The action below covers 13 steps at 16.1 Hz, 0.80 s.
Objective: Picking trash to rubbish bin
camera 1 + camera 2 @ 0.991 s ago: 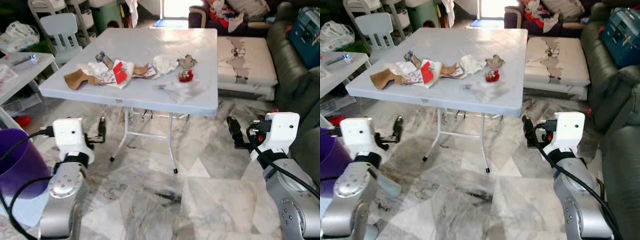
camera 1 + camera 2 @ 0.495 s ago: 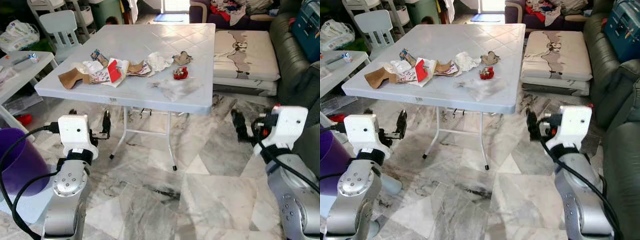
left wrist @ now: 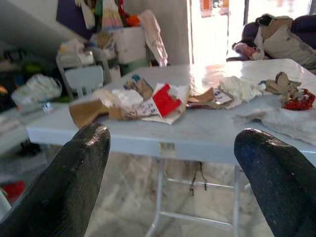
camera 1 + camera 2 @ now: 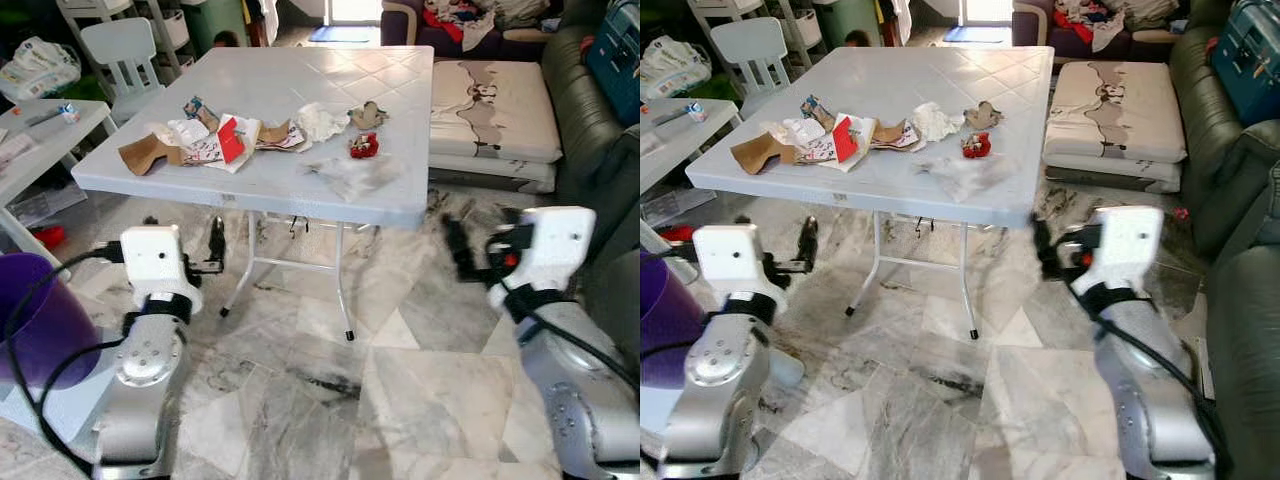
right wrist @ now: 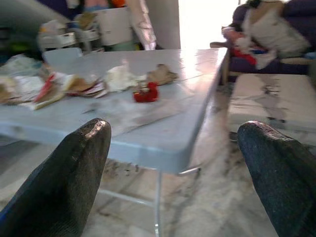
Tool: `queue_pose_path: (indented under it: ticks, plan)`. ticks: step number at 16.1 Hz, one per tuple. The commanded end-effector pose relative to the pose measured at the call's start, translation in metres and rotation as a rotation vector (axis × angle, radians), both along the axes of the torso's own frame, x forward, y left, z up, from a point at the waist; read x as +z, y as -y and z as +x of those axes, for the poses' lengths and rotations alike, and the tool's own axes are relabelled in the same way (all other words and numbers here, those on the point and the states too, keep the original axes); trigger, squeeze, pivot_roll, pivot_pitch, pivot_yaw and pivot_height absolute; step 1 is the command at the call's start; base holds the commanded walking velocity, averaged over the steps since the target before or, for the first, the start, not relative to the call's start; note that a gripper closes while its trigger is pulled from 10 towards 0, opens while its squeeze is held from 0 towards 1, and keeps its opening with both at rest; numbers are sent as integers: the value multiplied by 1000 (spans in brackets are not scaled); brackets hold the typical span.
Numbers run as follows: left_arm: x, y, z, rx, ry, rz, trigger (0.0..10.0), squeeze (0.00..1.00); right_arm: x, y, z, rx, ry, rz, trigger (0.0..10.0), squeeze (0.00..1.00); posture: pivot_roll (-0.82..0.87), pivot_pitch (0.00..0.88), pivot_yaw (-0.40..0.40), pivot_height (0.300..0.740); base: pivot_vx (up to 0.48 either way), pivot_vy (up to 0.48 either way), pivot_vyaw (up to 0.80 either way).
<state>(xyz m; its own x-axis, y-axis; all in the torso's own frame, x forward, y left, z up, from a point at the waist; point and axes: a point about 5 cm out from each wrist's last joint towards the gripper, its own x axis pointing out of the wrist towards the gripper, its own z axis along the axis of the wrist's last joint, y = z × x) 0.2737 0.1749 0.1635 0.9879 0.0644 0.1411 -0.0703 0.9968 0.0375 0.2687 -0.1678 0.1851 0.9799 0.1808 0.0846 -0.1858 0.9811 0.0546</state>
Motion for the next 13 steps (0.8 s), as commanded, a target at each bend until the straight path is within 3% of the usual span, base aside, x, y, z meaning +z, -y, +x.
queue_pose_path:
  ticks: [1, 4, 13]
  plan:
    - [0, 1, 4, 11, -6, -2, 10000, 0, 1, -8, 4, 39, 14, -1, 10000, 0, -2, 56, 31, 740, 0, 0, 0]
    - [2, 11, 7, -10, -3, -10, 10000, 0, 4, -14, 8, 68, 30, -23, 10000, 0, 2, 64, 28, 740, 0, 0, 533]
    - [0, 14, 9, -37, -26, 0, 10000, 0, 0, -13, 6, 55, 21, -27, 10000, 0, 0, 81, 34, 740, 0, 0, 781]
